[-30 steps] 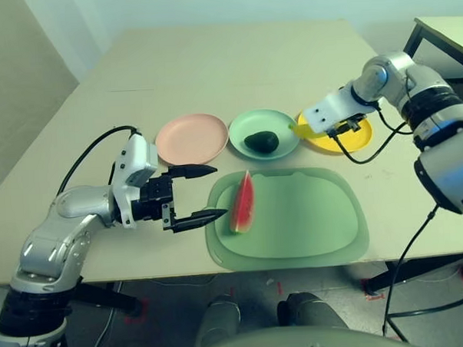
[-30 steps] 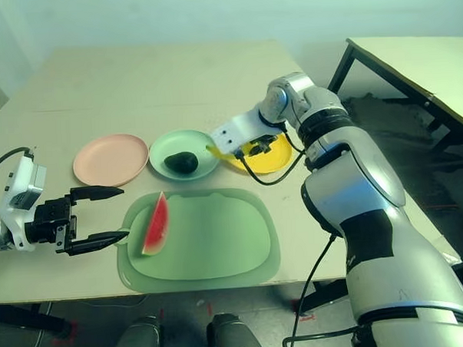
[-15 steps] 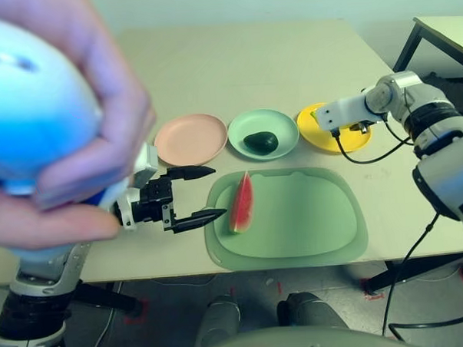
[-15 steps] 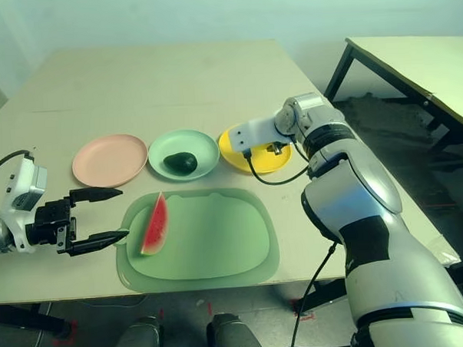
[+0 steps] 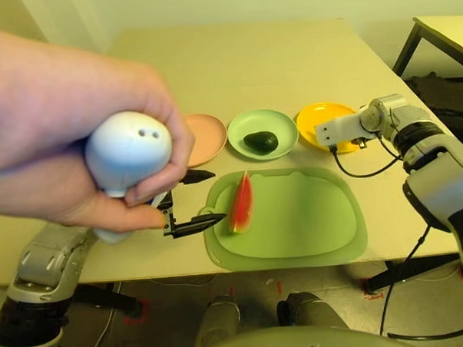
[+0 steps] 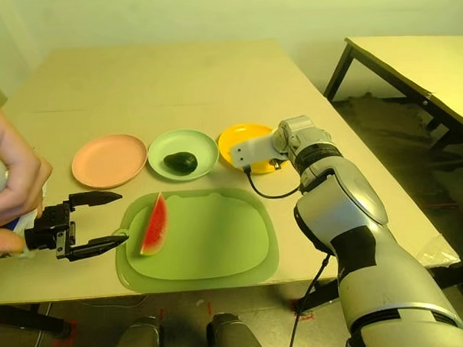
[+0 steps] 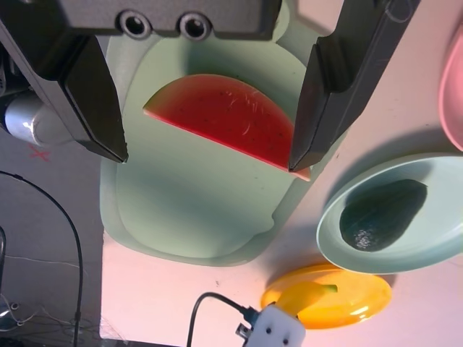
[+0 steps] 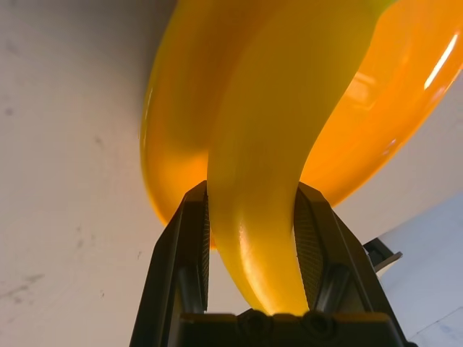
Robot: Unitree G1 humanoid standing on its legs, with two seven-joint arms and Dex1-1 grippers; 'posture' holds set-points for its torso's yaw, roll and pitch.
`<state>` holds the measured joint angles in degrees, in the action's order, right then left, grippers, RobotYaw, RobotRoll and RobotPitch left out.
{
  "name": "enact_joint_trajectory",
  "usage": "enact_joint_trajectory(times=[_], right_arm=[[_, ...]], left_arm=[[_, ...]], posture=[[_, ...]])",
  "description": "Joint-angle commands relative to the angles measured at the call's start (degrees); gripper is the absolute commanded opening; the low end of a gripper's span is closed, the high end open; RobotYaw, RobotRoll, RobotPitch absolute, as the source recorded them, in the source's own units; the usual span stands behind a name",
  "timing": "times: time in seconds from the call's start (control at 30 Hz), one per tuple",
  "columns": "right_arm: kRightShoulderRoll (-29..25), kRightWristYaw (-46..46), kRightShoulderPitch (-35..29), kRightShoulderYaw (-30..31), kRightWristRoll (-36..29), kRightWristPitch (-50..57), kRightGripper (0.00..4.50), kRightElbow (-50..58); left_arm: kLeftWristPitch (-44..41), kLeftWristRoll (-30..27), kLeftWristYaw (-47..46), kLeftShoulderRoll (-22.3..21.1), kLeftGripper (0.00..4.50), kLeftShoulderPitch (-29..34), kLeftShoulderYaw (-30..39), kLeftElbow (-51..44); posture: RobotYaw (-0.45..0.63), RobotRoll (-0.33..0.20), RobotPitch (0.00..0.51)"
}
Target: Place the fruits into color-matched plates.
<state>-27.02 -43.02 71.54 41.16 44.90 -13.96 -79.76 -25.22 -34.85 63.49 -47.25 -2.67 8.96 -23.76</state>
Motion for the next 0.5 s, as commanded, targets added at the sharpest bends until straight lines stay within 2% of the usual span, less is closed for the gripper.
enact_joint_trajectory(times=[0.03, 0.1, 0.23, 0.5], right_arm=[[0.4, 1.8, 0.0, -0.9, 0.4, -0.5, 2.4, -0.4], [0.4, 2.2, 0.1, -1.0, 0.4, -0.6, 2.97, -0.4], [0.3, 3.2, 0.4, -1.1, 0.6, -0.7, 4.47, -0.5], [-0.5, 1.8, 3.8, -0.3, 1.9, -2.6, 4.47, -0.2]], left_arm=[[-0.1, -0.5, -0.2, -0.4, 4.5, 0.7, 0.6, -0.6], [0.0, -0.4, -0.3, -0.3, 4.5, 0.8, 0.5, -0.5], [0.4, -0.2, -0.5, -0.1, 4.5, 0.6, -0.3, -0.1], [0.9, 0.1, -0.1, 0.0, 4.5, -0.4, -0.8, 1.1]], posture=[[0.12, 0.0, 0.039], [0.12, 0.0, 0.039], [0.12, 0.0, 0.04], [0.1, 0.0, 0.031]])
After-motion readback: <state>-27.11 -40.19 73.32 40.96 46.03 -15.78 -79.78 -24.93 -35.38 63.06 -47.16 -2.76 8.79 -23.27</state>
